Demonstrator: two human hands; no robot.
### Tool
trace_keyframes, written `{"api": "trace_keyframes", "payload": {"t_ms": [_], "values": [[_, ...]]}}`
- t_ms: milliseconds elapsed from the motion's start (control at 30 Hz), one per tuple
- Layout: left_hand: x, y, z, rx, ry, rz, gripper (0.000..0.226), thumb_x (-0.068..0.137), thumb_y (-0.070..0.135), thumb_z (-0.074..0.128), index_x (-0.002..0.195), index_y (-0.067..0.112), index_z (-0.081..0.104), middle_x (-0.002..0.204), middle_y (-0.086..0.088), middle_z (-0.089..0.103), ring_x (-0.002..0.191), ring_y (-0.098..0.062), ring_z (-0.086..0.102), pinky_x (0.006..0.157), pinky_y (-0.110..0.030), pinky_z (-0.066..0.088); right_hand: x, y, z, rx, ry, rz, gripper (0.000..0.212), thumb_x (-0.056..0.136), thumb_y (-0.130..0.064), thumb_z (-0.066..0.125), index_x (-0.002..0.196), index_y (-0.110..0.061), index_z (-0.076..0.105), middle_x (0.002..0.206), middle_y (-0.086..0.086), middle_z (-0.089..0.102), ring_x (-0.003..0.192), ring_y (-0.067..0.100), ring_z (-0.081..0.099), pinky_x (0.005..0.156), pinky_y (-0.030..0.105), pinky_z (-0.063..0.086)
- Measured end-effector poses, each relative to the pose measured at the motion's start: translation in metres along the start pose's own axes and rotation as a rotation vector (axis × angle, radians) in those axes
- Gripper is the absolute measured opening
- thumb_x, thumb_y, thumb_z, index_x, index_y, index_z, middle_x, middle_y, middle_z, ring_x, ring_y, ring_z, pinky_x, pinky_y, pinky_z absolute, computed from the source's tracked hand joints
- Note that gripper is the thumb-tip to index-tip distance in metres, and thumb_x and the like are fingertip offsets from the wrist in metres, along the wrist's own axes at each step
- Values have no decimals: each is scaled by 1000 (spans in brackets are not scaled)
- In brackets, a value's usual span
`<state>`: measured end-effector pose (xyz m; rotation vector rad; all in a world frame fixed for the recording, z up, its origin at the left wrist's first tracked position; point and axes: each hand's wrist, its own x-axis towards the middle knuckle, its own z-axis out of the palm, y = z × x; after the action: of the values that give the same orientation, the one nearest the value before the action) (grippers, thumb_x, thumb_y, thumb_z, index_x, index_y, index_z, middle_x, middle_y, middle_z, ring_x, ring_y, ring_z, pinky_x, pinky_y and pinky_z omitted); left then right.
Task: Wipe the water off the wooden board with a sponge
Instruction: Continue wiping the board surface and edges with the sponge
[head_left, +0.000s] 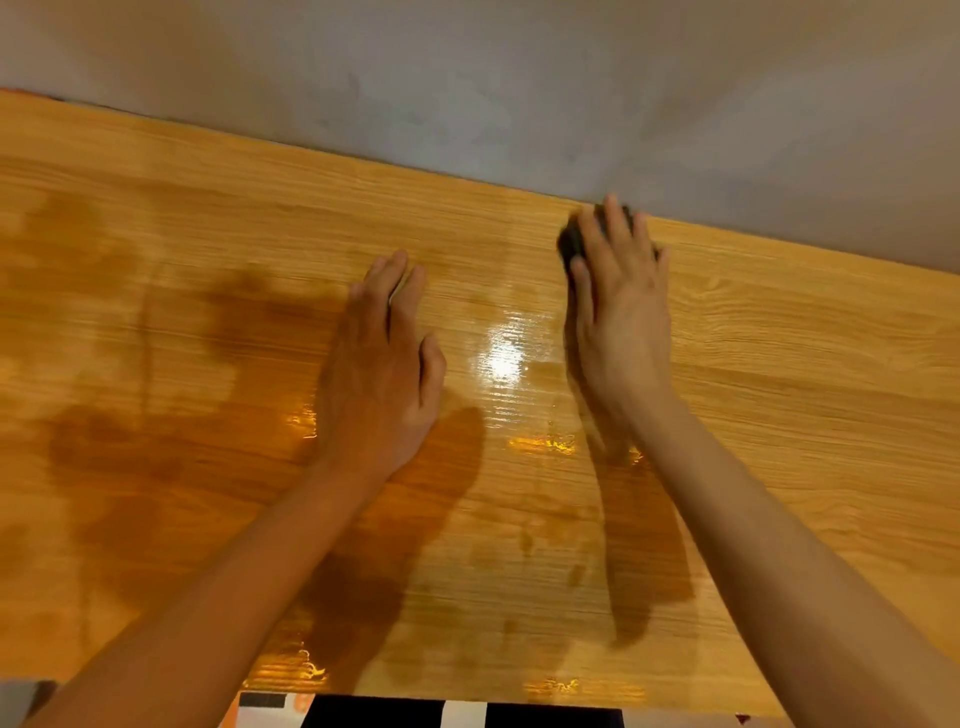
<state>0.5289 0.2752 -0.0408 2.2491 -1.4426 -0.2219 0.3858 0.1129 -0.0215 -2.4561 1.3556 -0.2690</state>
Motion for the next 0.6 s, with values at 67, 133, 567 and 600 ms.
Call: {"api": "trace_keyframes", "payload": {"t_ms": [67, 133, 567, 600], "values": [[-1, 0, 0, -3, 5, 0, 51, 101, 16, 46, 148, -4, 39, 154, -24, 37, 147, -37, 31, 116, -56, 35, 23, -9, 5, 34, 36, 58, 44, 106, -26, 30, 148, -19, 36, 159, 6, 25, 149, 28, 14, 121, 48, 8], [-1, 0, 0, -8, 10, -6, 52, 101, 16, 46, 148, -4, 39, 155, -23, 37, 147, -36, 30, 116, -56, 35, 2, -19, 10, 57, 32, 19, 44, 106, -26, 31, 149, -18, 36, 160, 4, 24, 150, 26, 11, 122, 47, 6], [1, 1, -2, -73, 13, -34, 51, 101, 17, 46, 148, -3, 42, 155, -23, 38, 148, -37, 31, 118, -55, 34, 9, -58, 28, 47, 27, -55, 43, 105, -26, 34, 147, -18, 41, 158, 3, 28, 149, 25, 16, 120, 43, 9], [1, 1, -2, -74, 17, -35, 51, 101, 17, 46, 147, -4, 42, 155, -23, 39, 148, -37, 32, 118, -55, 34, -11, -60, 27, 34, 0, -95, 43, 105, -26, 34, 147, -18, 39, 159, 2, 27, 149, 24, 14, 121, 42, 7]]}}
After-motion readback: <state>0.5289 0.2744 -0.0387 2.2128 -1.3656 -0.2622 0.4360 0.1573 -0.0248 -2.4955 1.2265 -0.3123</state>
